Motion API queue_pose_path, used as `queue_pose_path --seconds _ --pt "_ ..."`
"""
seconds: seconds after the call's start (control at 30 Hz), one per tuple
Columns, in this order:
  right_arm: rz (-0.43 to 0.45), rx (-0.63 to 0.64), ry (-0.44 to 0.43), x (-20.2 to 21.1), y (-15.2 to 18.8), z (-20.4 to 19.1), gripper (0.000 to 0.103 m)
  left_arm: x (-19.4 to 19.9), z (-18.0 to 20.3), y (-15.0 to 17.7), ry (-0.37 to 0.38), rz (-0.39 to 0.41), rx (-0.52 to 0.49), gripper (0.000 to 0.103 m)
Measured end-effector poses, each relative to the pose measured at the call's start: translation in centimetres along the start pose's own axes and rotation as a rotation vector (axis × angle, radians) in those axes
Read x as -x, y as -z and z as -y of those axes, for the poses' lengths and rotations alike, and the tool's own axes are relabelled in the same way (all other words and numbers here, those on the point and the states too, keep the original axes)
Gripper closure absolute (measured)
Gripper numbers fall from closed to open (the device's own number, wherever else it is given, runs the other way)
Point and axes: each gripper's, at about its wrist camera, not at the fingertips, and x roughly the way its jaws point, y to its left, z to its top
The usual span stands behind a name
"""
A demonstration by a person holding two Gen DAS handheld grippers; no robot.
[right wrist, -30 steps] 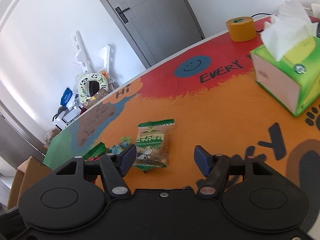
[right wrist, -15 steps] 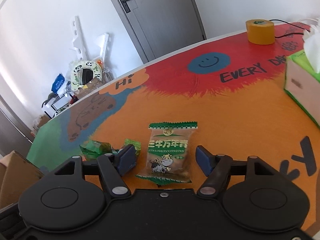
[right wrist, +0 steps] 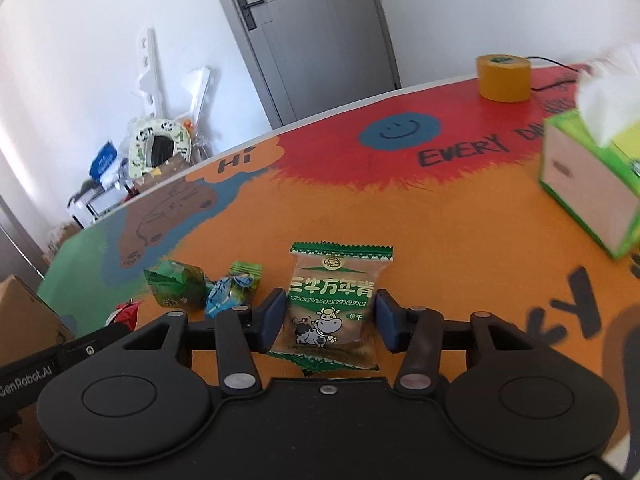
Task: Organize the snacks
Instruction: 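Carry both packets over the cardboard box and open both grippers to drop them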
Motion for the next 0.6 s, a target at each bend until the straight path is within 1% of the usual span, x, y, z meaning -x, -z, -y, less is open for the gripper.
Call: queue_pose_path --seconds 0.3,0.6 --pt "0.038 -0.025 -0.030 3.6 0.7 0.1 0.054 3.4 0.7 0.2 0.020 0.051 -0.012 0.085" --pt "0.084 -0.007 -0.070 7.0 1.4 -1.3 0.054 6.7 0.6 0.7 0.031 0.105 -0.017 0.085"
